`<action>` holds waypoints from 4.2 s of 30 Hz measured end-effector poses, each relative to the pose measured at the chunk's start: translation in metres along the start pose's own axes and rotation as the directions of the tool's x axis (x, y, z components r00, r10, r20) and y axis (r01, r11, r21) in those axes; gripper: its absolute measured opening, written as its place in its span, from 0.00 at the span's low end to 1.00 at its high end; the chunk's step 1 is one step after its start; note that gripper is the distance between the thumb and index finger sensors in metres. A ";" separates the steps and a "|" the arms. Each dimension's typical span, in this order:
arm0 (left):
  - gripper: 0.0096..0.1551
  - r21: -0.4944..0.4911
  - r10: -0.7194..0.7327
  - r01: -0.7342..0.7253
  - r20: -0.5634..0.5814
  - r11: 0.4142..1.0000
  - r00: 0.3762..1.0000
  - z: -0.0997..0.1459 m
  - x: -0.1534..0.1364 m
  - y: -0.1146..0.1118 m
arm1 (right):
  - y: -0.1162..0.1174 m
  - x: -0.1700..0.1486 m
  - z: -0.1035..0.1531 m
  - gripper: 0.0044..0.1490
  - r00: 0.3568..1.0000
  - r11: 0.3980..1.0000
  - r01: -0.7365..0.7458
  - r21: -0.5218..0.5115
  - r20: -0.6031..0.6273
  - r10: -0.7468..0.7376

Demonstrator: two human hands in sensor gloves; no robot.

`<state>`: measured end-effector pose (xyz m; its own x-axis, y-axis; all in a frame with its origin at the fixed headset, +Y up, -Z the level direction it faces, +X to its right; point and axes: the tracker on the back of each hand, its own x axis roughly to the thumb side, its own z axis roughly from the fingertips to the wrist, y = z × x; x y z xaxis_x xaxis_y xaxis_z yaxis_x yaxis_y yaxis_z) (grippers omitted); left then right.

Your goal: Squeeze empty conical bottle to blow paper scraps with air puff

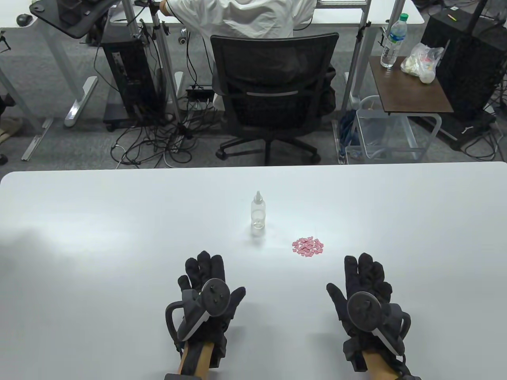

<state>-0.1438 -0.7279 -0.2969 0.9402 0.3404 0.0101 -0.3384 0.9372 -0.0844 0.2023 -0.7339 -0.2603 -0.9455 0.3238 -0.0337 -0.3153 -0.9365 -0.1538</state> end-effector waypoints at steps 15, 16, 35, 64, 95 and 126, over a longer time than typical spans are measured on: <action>0.62 -0.013 0.193 -0.194 -0.053 0.981 0.980 -0.152 0.026 -0.014 | -0.015 0.007 0.001 0.49 0.996 0.996 0.075 -0.043 0.059 -0.072; 0.61 -0.005 0.213 -0.214 -0.056 0.977 0.975 -0.159 0.025 -0.018 | -0.015 0.007 0.001 0.49 0.996 0.996 0.073 -0.042 0.060 -0.070; 0.45 0.090 0.133 -0.133 0.004 0.987 0.991 -0.194 0.028 -0.024 | -0.016 0.002 -0.001 0.49 0.996 0.995 0.084 -0.046 0.014 -0.084; 0.45 0.467 -0.533 0.373 0.273 0.801 0.801 0.033 0.050 0.006 | 0.002 0.067 -0.011 0.30 0.881 0.889 0.447 0.098 0.122 -0.457; 0.46 0.460 -0.548 0.368 0.359 0.808 0.756 0.048 0.059 -0.001 | 0.027 0.062 -0.010 0.29 0.812 0.805 0.557 0.203 0.071 -0.579; 0.46 0.288 -0.445 0.349 0.414 0.891 0.794 0.040 0.051 -0.006 | 0.032 0.056 -0.008 0.27 0.799 0.794 0.562 0.233 0.094 -0.593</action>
<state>-0.0956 -0.7132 -0.2556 0.8813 -0.1155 0.4583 0.0159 0.9764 0.2155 0.1398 -0.7444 -0.2748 -0.5765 0.8019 0.1567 -0.8003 -0.5928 0.0895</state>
